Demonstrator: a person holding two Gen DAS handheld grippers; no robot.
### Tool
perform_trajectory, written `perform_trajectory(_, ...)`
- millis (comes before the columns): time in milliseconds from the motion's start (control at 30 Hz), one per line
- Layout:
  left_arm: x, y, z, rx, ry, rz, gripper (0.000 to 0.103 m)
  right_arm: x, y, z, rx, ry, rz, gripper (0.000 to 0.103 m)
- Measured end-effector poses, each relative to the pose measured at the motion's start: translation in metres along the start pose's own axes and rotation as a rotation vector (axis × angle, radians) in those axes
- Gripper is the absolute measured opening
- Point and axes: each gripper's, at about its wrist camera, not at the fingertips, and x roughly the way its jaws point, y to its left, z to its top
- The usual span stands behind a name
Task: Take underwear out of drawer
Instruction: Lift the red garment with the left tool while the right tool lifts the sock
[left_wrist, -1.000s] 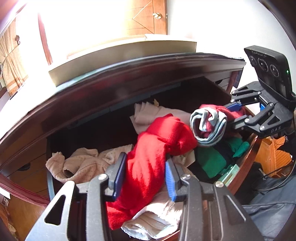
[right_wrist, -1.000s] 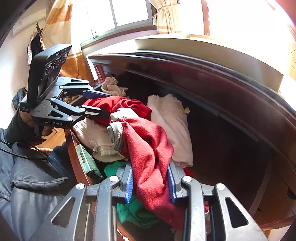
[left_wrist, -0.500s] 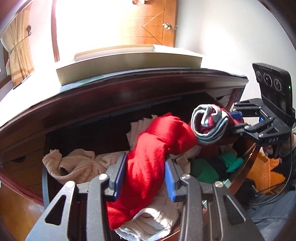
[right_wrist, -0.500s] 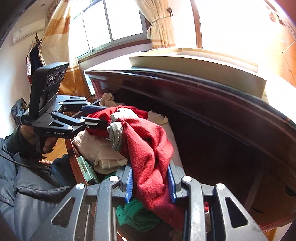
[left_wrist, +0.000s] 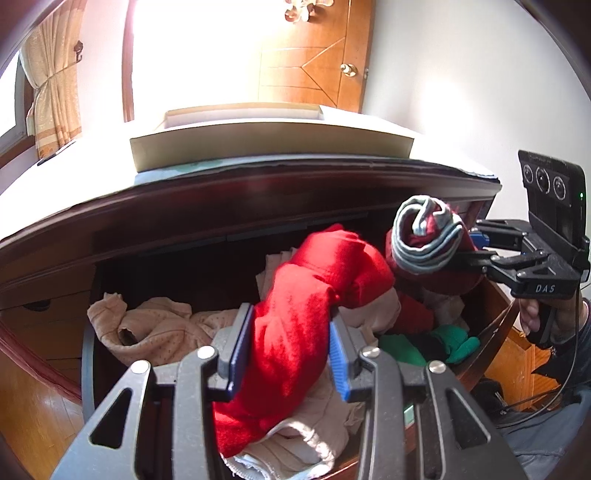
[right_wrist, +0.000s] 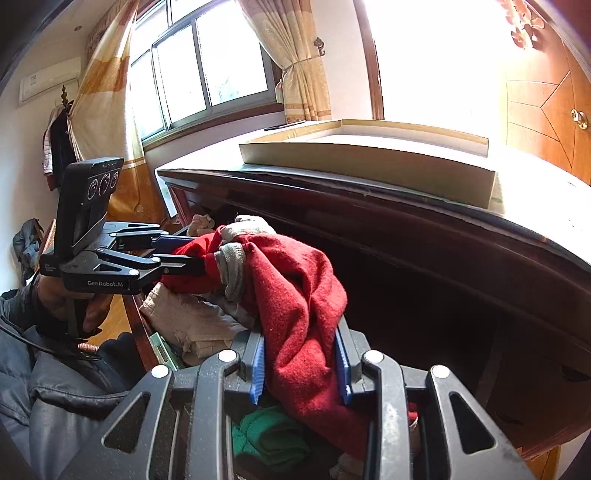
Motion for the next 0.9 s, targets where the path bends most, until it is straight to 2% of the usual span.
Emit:
perform_trajectory(267,-0.007,0.001,0.004,-0.030,-0.055,0.003,0.036,-0.009,-0.006,-0.001,0.026,-0.068,-0.011,0.033)
perform_trajectory(600,-0.017,-0.004,0.008,-0.017,-0.122,0.078,0.035,-0.012,-0.004,0.001,0.052,-0.122,-0.021,0.033)
perform_trajectory(900,-0.024,-0.005,0.010,-0.014,-0.156,0.110,0.034,-0.012,-0.003,-0.004,0.116,-0.160,0.016,0.033)
